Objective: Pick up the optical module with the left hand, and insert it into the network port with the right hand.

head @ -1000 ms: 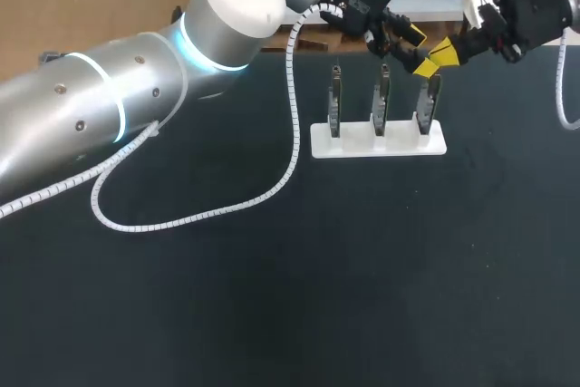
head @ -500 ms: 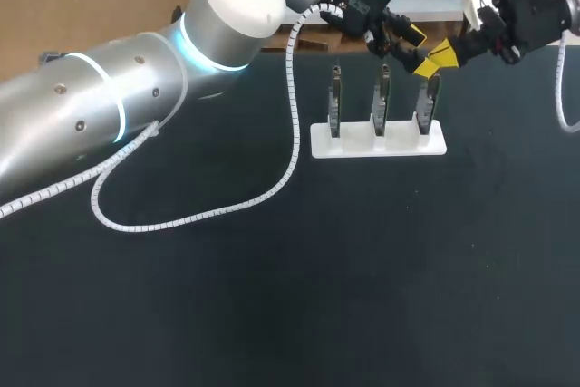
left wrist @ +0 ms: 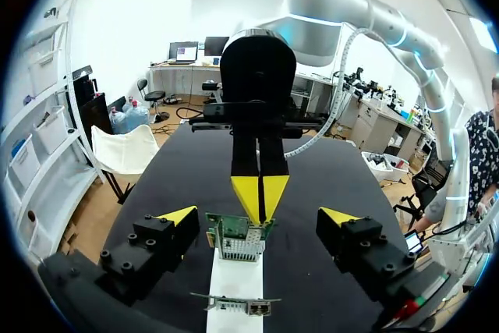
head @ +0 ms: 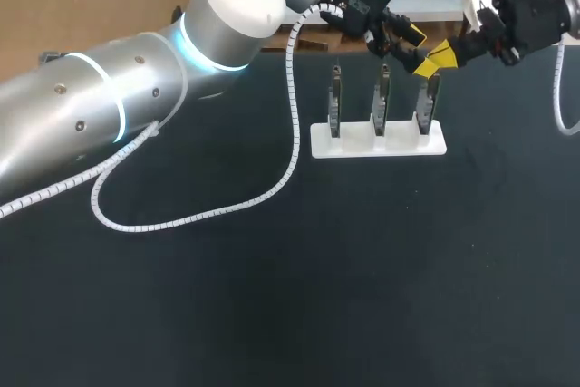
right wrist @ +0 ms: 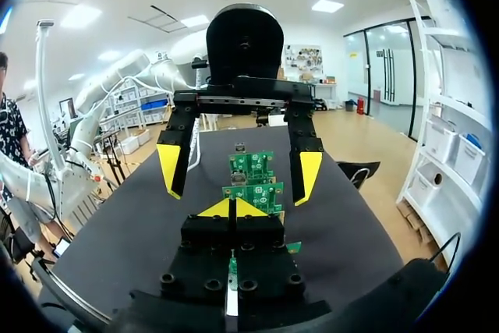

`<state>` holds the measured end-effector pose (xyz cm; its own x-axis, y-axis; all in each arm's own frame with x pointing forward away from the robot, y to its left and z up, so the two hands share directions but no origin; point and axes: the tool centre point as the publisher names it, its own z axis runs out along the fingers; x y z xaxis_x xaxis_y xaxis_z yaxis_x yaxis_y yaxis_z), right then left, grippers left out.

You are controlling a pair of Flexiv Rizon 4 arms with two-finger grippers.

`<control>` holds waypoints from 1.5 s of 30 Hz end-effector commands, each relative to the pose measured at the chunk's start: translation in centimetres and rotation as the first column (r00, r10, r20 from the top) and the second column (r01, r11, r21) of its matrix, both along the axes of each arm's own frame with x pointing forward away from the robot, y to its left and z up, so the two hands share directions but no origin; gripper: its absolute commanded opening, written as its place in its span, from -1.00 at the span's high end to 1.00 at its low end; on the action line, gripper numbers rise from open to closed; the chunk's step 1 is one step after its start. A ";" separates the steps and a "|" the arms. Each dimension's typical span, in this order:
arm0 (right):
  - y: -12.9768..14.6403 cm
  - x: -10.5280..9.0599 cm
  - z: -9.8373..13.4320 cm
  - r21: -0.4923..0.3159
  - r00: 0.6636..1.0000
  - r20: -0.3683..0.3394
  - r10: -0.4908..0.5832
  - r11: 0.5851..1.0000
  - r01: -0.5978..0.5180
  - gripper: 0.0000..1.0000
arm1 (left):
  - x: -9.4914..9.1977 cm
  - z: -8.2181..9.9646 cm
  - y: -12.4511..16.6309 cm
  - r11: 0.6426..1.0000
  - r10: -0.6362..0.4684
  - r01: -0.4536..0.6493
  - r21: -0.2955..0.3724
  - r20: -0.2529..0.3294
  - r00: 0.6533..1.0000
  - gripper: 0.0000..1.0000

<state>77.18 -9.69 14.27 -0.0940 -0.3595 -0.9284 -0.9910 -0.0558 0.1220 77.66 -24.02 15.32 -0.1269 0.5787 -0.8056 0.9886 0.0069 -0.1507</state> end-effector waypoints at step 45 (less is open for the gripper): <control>-3.7 0.5 5.3 0.023 0.978 0.179 -0.107 0.994 0.105 -0.35 | 3.2 12.1 4.2 0.993 0.115 -0.101 -0.058 0.370 0.922 -1.00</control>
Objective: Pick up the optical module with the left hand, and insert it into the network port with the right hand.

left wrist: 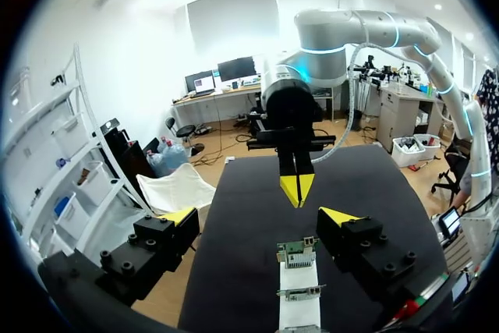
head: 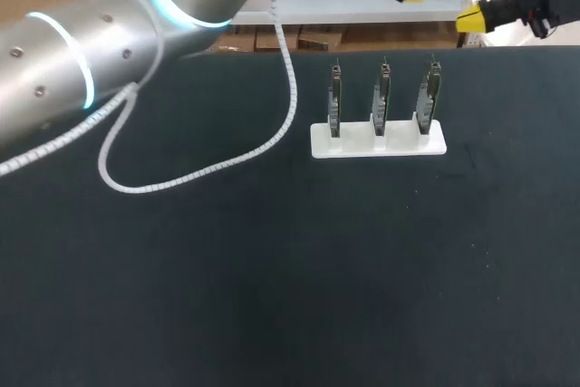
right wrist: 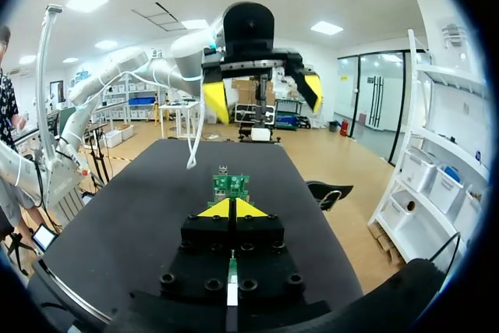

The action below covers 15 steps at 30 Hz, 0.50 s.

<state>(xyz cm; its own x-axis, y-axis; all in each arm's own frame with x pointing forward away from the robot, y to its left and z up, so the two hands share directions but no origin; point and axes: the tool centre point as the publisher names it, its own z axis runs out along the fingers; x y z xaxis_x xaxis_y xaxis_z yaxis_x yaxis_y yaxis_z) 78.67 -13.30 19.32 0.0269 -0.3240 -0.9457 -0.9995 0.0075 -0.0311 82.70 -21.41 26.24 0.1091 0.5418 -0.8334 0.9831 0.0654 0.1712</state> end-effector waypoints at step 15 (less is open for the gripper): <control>-0.1 -1.0 0.3 -0.019 0.999 0.028 -0.044 0.999 0.044 -1.00 | -1.9 1.5 1.7 0.999 0.049 -0.048 -0.015 0.077 0.996 -1.00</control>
